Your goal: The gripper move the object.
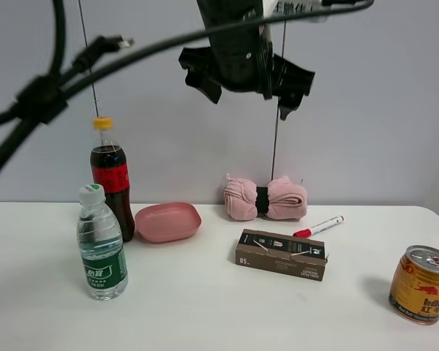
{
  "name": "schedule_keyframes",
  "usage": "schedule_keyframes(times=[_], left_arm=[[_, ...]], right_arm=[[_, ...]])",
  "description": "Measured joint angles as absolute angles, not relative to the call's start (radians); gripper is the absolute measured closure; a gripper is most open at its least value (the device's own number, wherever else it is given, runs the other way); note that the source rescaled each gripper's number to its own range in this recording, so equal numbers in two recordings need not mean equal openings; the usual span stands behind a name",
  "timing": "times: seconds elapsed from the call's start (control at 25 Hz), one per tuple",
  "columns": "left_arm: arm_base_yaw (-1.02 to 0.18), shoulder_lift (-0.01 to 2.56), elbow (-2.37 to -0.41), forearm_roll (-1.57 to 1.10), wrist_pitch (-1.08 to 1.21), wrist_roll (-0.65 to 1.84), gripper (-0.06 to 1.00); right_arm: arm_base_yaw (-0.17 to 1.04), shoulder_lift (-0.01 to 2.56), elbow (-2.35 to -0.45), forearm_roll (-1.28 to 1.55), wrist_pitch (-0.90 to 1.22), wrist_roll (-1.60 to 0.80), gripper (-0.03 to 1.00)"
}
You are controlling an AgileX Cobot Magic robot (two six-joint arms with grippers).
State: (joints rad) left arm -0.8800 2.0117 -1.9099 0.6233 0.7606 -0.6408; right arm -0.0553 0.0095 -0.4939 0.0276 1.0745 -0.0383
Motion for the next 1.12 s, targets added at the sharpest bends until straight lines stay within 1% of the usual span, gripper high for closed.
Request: schedule_keyframes(times=[0.28, 0.44, 0.56, 0.72, 1.12], left_arm=[[-0.91, 1.827, -1.91, 0.557, 0.808, -0.429, -0.05], [-0.852, 1.765, -1.91, 0.547, 0.822, -0.388, -0.05], [-0.762, 1.732, -1.91, 0.51, 0.827, -0.382, -0.05], [-0.603, 1.693, -1.91, 0.392, 0.838, -0.322, -0.05], [-0.179, 1.633, -1.91, 0.067, 0.993, 0.045, -0.06]], right_arm=[[-0.055, 0.009, -0.494, 0.028, 1.074, -0.038, -0.03], [-0.055, 0.009, -0.494, 0.028, 1.074, -0.038, -0.03], [-0.055, 0.009, -0.494, 0.028, 1.074, -0.038, -0.03], [-0.055, 0.009, -0.494, 0.028, 1.074, -0.038, -0.03], [-0.055, 0.009, -0.494, 0.028, 1.074, -0.038, -0.03]])
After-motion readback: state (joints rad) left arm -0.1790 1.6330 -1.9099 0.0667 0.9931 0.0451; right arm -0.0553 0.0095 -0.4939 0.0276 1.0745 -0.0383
